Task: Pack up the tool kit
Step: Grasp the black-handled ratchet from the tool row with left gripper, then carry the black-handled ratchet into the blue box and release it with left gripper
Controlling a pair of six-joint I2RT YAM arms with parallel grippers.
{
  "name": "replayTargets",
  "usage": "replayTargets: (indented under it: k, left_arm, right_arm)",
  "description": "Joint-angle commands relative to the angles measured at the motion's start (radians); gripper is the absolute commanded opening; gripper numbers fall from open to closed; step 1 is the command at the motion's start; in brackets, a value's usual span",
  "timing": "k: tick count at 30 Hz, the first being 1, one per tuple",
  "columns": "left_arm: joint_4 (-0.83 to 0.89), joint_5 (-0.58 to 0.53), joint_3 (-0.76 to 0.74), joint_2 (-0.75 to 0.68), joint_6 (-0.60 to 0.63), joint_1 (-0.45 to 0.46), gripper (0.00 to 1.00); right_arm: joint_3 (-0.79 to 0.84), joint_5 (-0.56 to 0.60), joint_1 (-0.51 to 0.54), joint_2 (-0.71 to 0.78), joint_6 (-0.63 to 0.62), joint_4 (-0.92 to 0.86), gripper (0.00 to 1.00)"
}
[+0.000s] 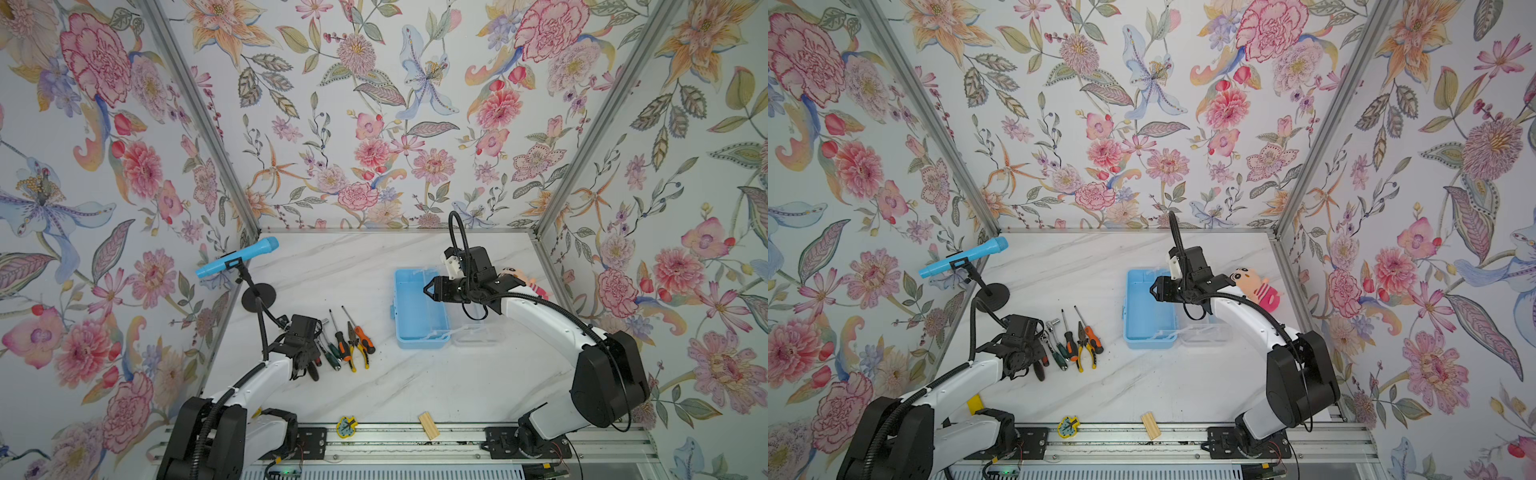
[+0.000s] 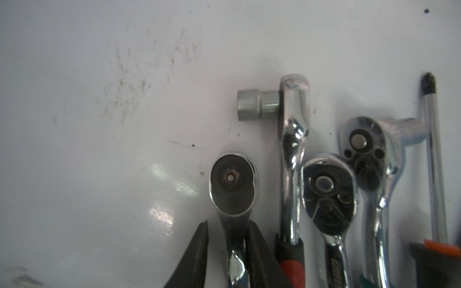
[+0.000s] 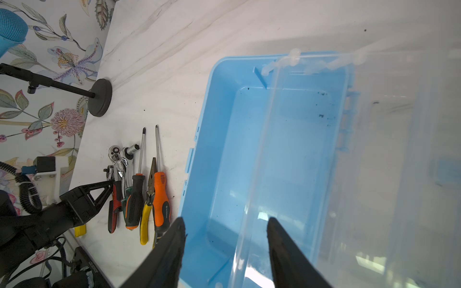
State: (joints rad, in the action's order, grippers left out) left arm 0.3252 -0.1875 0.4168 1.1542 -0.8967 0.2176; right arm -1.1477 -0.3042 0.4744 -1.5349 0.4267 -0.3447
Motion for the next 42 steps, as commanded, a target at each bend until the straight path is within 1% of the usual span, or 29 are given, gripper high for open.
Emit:
replayTargets:
  k: [1,4,5,7,8,12,13,15,17,18,19,22,24,27,29,33,35,38,41,42]
  left_arm:
    - [-0.014,0.0,-0.014,0.018,0.021,-0.012,0.26]
    - [-0.026,0.0,-0.006,0.035,0.035,-0.012,0.21]
    - [-0.028,0.0,-0.001,0.04,0.039,-0.014,0.18]
    - [-0.019,-0.005,0.016,0.048,0.055,-0.014,0.04]
    - [-0.01,-0.012,0.025,0.048,0.062,-0.015,0.0]
    - [0.055,-0.04,0.098,0.005,0.137,-0.018,0.0]
    - [0.091,-0.047,0.136,-0.013,0.163,-0.02,0.0]
    - [0.156,-0.023,0.232,-0.048,0.197,-0.016,0.0]
    - [0.175,0.041,0.327,-0.081,0.174,0.0,0.0]
    - [0.157,0.082,0.367,-0.092,0.142,0.03,0.0]
    - [0.132,0.097,0.399,-0.091,0.107,0.066,0.0]
    - [0.035,0.07,0.514,-0.003,0.023,0.252,0.0]
    - [-0.067,0.067,0.586,0.1,-0.011,0.361,0.0]
    - [-0.213,0.088,0.683,0.261,-0.036,0.454,0.0]
    - [-0.269,0.109,0.755,0.366,-0.042,0.486,0.0]
    - [-0.323,0.155,0.879,0.575,-0.064,0.536,0.0]
    - [-0.34,0.174,0.91,0.643,-0.078,0.551,0.0]
    - [-0.339,0.172,0.921,0.716,-0.113,0.558,0.0]
    - [-0.303,0.121,0.919,0.757,-0.135,0.557,0.0]
    - [-0.296,0.119,0.926,0.773,-0.129,0.557,0.0]
  right_arm:
    - [0.015,-0.018,-0.007,-0.003,0.009,0.021,0.54]
    - [0.017,-0.02,-0.007,0.0,0.012,0.027,0.53]
    - [0.017,-0.02,-0.008,-0.001,0.012,0.026,0.53]
    - [0.017,-0.022,-0.006,0.005,0.014,0.026,0.53]
    - [0.017,-0.023,-0.006,0.008,0.014,0.027,0.53]
    - [0.011,-0.037,-0.001,0.02,0.017,0.026,0.53]
    - [0.012,-0.042,-0.001,0.025,0.022,0.025,0.53]
    - [0.014,-0.049,-0.001,0.038,0.03,0.026,0.53]
    - [0.017,-0.057,-0.005,0.051,0.037,0.026,0.53]
    - [0.019,-0.062,-0.012,0.058,0.045,0.026,0.53]
    - [0.022,-0.064,-0.018,0.067,0.051,0.026,0.53]
    - [0.034,-0.047,-0.041,0.101,0.07,0.03,0.53]
    - [0.045,-0.044,-0.062,0.126,0.079,0.03,0.53]
    - [0.065,-0.033,-0.091,0.164,0.089,0.033,0.52]
    - [0.076,-0.035,-0.107,0.186,0.094,0.032,0.52]
    - [0.093,-0.044,-0.132,0.211,0.093,0.032,0.52]
    - [0.1,-0.048,-0.14,0.215,0.096,0.03,0.52]
    - [0.107,-0.05,-0.143,0.22,0.097,0.031,0.52]
    - [0.115,-0.05,-0.145,0.22,0.096,0.032,0.52]
    - [0.116,-0.052,-0.145,0.219,0.096,0.032,0.52]
